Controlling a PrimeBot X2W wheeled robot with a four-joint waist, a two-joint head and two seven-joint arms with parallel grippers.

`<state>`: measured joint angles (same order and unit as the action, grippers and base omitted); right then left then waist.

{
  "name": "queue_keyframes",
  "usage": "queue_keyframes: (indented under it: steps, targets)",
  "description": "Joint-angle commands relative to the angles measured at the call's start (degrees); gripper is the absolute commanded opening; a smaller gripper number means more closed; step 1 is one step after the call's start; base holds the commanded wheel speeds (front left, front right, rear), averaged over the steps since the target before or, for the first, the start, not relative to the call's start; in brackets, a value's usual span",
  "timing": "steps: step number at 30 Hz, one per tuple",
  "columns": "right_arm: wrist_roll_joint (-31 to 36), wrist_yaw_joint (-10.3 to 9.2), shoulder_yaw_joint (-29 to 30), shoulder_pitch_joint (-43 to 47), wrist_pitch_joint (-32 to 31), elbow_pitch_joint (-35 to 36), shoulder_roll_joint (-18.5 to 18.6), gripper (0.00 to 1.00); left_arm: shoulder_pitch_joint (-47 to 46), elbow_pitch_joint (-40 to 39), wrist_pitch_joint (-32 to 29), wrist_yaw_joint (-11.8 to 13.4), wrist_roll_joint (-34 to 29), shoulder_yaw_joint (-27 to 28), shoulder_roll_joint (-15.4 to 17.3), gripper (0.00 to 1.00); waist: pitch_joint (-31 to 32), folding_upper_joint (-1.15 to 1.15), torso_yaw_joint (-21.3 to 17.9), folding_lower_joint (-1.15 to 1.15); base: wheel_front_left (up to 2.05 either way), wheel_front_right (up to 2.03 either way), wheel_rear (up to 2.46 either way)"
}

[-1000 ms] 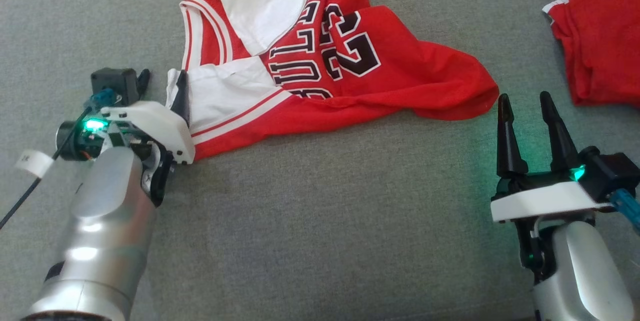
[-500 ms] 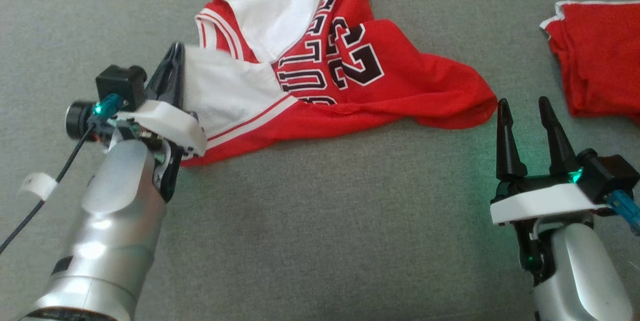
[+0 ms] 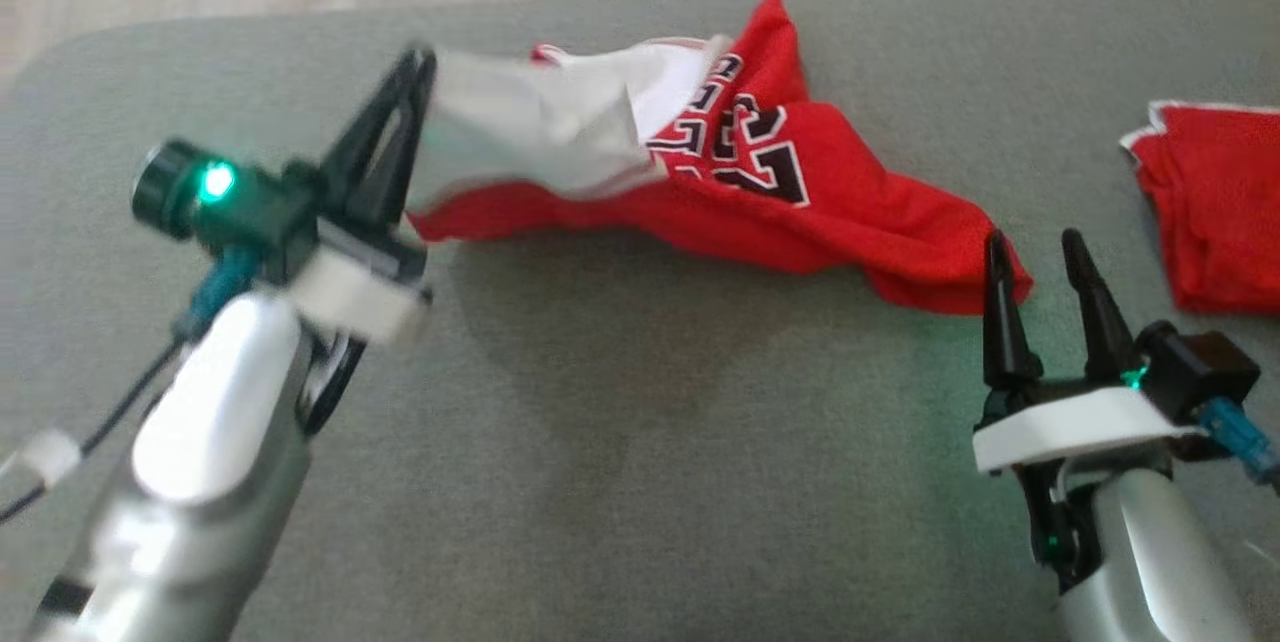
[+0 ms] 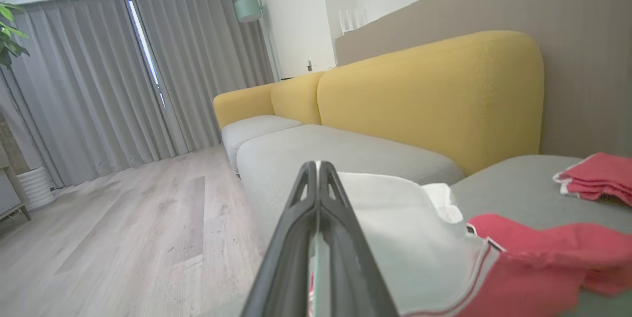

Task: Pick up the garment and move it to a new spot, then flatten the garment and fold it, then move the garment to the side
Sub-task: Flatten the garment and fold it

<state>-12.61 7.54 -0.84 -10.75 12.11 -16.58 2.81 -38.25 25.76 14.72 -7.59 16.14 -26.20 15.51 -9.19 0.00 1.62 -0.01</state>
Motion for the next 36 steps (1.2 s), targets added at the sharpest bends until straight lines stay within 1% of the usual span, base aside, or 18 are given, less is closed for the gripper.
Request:
queue_keyframes:
  steps: [1, 4, 5, 9, 13, 15, 19, 20, 21, 24, 27, 32, 34, 36]
  targets:
    - [-0.5, -0.05, -1.4, 0.6, 0.7, 0.9, 0.1, 1.0, 1.4, -4.5, 0.3, 0.1, -0.2, 0.5, 5.0, 0.0, 2.1, 0.0, 2.3, 0.01, 0.0, 0.0, 0.0]
    - [-0.8, -0.05, -1.8, 1.1, 0.8, 0.0, 0.1, 1.0, 5.2, -7.5, 0.2, 0.2, 0.0, 0.5, 7.9, 0.0, 3.4, 0.0, 3.6, 0.01, 0.0, 0.0, 0.0]
    - [-0.8, -0.05, -1.8, 1.1, 0.8, 0.0, 0.1, 1.0, 5.2, -7.5, 0.2, 0.2, 0.0, 0.5, 7.9, 0.0, 3.4, 0.0, 3.6, 0.01, 0.0, 0.0, 0.0]
    - [-1.3, -0.05, -2.3, 1.7, 0.9, -1.0, 0.1, 1.0, 10.3, -9.9, -0.8, 1.3, 0.9, 1.4, 10.4, 0.0, 4.9, 0.0, 4.7, 0.01, 0.0, 0.0, 0.0]
    - [-1.6, -0.05, -2.8, 2.3, 1.0, -1.8, 0.1, 1.0, 15.5, -11.3, -2.7, 1.5, 0.4, -0.4, 12.4, 0.0, 6.2, 0.0, 5.2, 0.01, 0.0, 0.0, 0.0]
    - [-1.7, -0.05, -3.0, 2.7, 0.9, -2.4, 0.1, 1.0, 19.3, -11.4, -4.5, 2.3, 0.8, -1.0, 13.0, 0.0, 7.2, 0.0, 5.2, 0.01, 0.0, 0.0, 0.0]
    - [-1.9, -0.05, -3.1, 3.1, 0.8, -2.8, 0.1, 1.0, 23.9, -11.1, -8.4, 2.8, 1.7, -2.6, 13.2, 0.0, 8.3, 0.0, 5.3, 0.01, 0.0, 0.0, 0.0]
    - [-1.9, -0.05, -3.1, 3.2, 0.7, -2.9, 0.1, 1.0, 24.7, -10.8, -9.5, 2.9, 1.7, -3.1, 13.3, 0.47, 8.5, 0.0, 5.3, 0.01, 0.0, 0.0, 0.0]
    - [-1.9, -0.05, -3.1, 3.3, 0.7, -2.9, 0.1, 1.0, 25.1, -10.9, -10.1, 3.3, 1.5, -3.3, 13.5, 1.0, 8.7, 0.0, 5.3, 0.01, 0.0, 0.0, 0.0]
    - [-1.9, -0.05, -2.9, 3.4, 0.5, -2.7, 0.1, 1.0, 26.0, -10.9, -10.8, 5.7, 2.1, -2.3, 13.1, 1.0, 9.1, 0.0, 5.5, 0.01, 0.0, 0.0, 0.0]
    - [-2.0, -0.05, -2.7, 3.7, 0.6, -2.1, 0.1, 1.0, 25.9, -12.3, -8.3, 9.1, 3.1, 0.5, 11.8, 1.0, 9.4, 0.0, 5.7, 0.01, 0.0, 0.0, 0.0]
    - [-2.3, -0.05, -2.5, 4.8, 0.7, -0.8, 0.1, 1.0, 26.9, -16.2, -2.1, 14.6, 7.8, 6.5, 6.8, 1.0, 10.0, 0.0, 5.6, 0.01, 0.0, 0.0, 0.0]
    - [-2.7, -0.05, -2.6, 5.6, 0.9, -0.2, 0.1, 1.0, 28.2, -17.4, -0.9, 15.8, 9.7, 8.2, 4.4, 1.0, 10.1, 0.0, 5.4, 0.01, 0.0, 0.0, 0.0]
    - [-3.2, -0.05, -3.1, 6.5, 1.1, 0.6, 0.1, 1.0, 29.9, -18.2, -0.3, 16.2, 10.8, 9.2, 2.3, 1.0, 10.1, 0.0, 5.2, 0.01, 0.0, 0.0, 0.0]
